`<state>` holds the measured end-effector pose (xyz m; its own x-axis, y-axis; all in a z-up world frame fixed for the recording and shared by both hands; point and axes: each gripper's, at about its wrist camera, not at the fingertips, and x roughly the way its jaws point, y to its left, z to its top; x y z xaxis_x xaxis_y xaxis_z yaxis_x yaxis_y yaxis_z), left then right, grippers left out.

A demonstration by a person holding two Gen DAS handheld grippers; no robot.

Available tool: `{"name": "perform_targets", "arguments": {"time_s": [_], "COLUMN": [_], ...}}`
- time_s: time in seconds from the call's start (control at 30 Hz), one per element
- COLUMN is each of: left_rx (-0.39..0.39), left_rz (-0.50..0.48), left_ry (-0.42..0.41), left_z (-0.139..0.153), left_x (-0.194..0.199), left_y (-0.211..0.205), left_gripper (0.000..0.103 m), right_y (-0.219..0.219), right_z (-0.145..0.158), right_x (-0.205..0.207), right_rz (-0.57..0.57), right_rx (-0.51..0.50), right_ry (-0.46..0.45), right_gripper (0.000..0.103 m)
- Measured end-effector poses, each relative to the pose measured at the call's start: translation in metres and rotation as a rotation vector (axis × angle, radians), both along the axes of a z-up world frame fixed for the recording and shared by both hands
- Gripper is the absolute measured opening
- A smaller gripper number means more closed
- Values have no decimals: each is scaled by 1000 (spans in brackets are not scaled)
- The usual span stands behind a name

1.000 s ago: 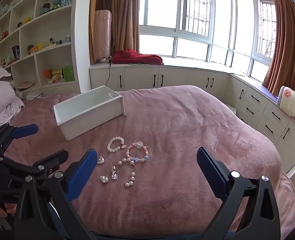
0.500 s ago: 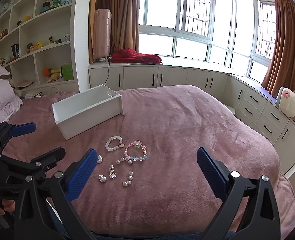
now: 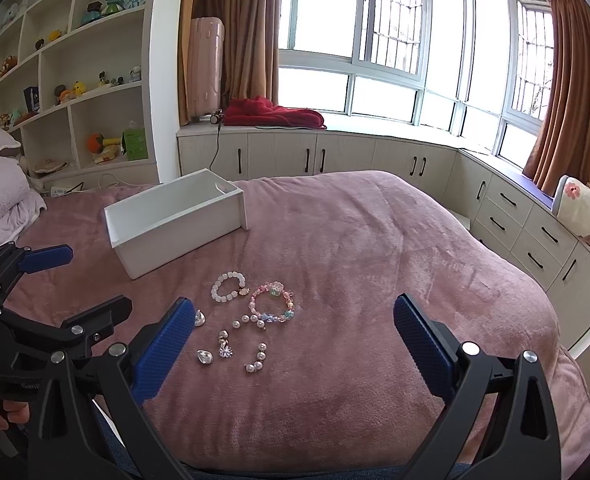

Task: Organize jewelry

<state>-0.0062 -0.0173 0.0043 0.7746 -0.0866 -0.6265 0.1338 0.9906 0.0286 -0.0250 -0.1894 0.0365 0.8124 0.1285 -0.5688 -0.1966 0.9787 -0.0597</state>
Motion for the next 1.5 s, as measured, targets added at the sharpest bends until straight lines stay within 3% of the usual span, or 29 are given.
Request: {"name": "perform_targets", "arguments": {"time_s": [1.5], "left_rx": [3], "left_rz": [2], "left_ry": [2], "left_z": [-1], "left_x": [0], "left_y": [2], "left_gripper": [100], "right_y": [5], "right_z": [-1], "right_x": [0], "right_rz": [24], "right_rx": [-4], "right_ry": [4], "right_gripper": [98]}}
